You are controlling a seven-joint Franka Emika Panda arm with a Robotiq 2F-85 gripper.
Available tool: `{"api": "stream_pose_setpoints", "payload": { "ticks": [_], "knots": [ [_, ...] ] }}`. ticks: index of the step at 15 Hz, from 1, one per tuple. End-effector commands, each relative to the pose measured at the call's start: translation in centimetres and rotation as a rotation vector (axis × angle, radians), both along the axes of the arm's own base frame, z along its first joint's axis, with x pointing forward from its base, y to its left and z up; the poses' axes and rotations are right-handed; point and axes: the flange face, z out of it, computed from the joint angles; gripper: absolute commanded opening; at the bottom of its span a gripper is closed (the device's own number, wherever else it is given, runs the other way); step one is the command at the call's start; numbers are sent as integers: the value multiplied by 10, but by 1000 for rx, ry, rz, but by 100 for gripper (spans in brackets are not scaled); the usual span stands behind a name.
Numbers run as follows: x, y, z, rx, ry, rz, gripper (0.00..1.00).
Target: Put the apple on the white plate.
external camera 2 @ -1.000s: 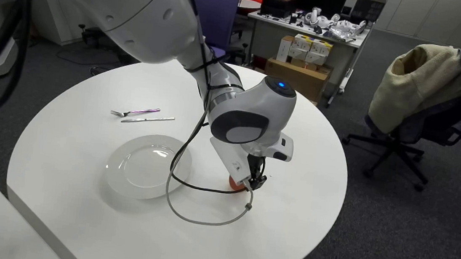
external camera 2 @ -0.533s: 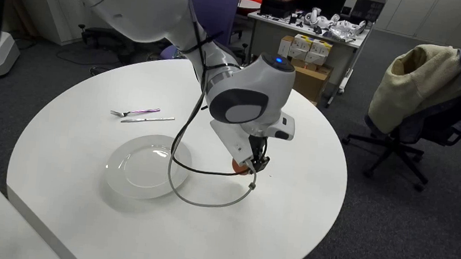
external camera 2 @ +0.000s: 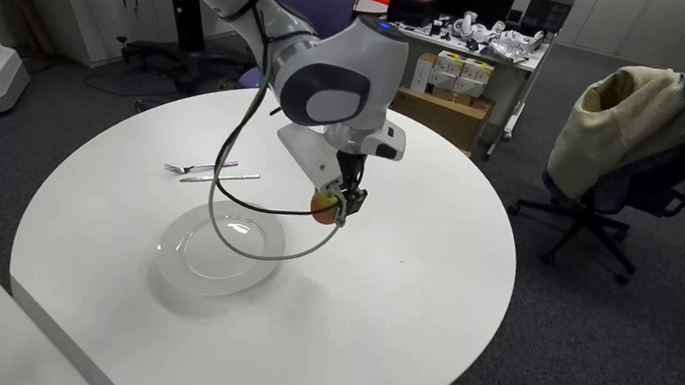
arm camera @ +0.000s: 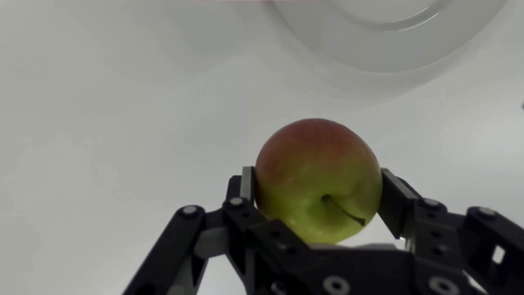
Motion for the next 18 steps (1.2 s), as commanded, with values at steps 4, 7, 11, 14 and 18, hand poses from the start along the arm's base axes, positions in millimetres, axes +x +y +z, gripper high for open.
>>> {"api": "stream_pose_setpoints", "payload": {
  "ticks": [4,7,11,14,18],
  "knots": [
    [-9,70,21,2,44,63,49],
    [-9,100,6,-9,73,85,49],
    [-19,126,-15,-28,123,102,49],
    [-26,142,-25,-24,141,126,49],
    [-36,164,-38,-18,156,167,49]
  ]
}}
